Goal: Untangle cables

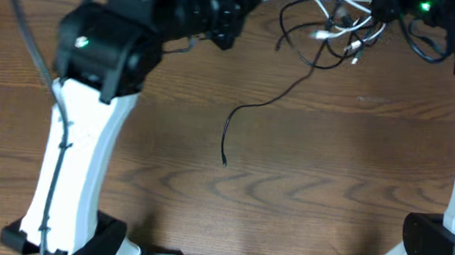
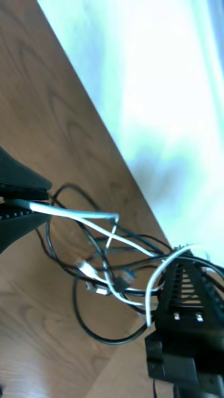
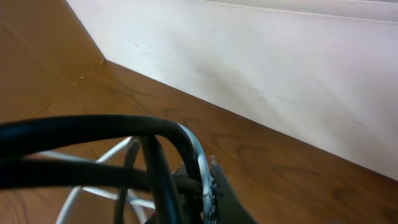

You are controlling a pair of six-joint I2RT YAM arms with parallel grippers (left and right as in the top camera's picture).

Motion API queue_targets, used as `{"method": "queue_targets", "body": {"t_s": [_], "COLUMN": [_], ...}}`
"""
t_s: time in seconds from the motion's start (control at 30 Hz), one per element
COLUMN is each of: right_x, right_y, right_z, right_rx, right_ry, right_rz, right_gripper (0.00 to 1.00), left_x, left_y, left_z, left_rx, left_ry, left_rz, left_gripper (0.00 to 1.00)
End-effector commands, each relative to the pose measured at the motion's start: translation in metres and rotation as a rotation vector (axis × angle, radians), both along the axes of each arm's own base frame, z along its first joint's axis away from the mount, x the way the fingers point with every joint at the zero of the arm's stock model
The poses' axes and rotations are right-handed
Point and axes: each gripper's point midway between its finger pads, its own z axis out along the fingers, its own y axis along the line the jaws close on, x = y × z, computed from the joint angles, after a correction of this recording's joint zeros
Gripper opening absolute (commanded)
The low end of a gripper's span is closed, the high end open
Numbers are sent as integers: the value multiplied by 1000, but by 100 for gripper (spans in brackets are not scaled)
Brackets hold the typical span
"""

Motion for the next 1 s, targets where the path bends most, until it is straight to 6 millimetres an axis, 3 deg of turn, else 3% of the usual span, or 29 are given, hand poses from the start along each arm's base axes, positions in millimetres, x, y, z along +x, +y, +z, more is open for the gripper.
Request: {"method": "queue_targets", "body": {"t_s": [0.0, 0.57, 0.77, 0.9, 0.93, 0.97], "right_x": [9, 10, 5, 2, 1, 1], "right_y": [-36, -124, -108, -82, -69, -62], "right_z": [1, -12, -10, -4, -2, -1], "right_rx": [-37, -35, 4, 33, 34, 33], "right_ry": [-14, 57, 60, 47, 36, 32], "right_rz": [-106, -296, -222, -132, -99, -84], "right_gripper": [1, 1, 1, 1, 1, 1], "left_x": [-12, 11, 6, 0, -4, -6], "left_y": [44, 177, 161, 136, 120, 111], "left_z": [27, 27, 30, 30, 31, 31], "left_rx": [-6, 1, -42, -55, -59, -59], "left_ry": [-65, -43, -35, -30, -29, -29], "left_rz": [103, 457, 366, 284, 236, 210], "left_gripper": [7, 8, 9, 53, 67, 69]}}
